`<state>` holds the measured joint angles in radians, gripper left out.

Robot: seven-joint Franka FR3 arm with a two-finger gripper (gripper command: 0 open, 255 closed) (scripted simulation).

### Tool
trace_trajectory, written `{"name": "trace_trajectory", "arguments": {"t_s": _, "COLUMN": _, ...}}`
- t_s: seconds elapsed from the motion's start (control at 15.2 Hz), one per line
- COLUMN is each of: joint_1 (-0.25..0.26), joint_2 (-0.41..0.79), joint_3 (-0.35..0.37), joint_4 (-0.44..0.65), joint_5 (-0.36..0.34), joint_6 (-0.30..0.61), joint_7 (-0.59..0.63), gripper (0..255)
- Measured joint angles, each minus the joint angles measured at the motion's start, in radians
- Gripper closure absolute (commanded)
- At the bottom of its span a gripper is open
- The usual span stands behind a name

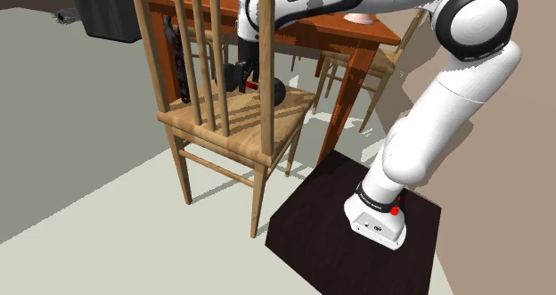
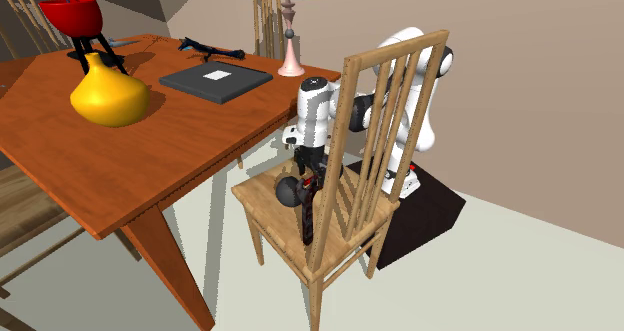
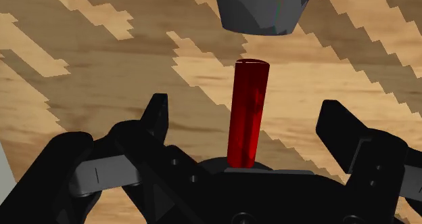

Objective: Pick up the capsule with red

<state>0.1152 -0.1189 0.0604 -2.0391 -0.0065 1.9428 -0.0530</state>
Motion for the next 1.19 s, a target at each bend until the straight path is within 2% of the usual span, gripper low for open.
{"name": "trace_trajectory", "arguments": {"t_s": 0.07, "joint_1": 0.0, "joint_2": 0.001, "joint_3": 0.0, "joint_4": -0.003, "joint_5": 0.0, "joint_6": 0.004, "joint_7": 0.0, "gripper": 255}}
{"name": "trace_trajectory", "arguments": {"t_s": 0.73, "joint_1": 0.0, "joint_2": 0.002, "joint_3": 0.001, "joint_4": -0.006, "joint_5": 0.0, "joint_6": 0.009, "joint_7": 0.0, "gripper": 255}}
{"name": "trace_trajectory", "arguments": {"t_s": 1.19, "joint_1": -0.001, "joint_2": -0.009, "joint_3": -0.002, "joint_4": 0.063, "joint_5": 0.001, "joint_6": -0.072, "joint_7": -0.004, "gripper": 255}}
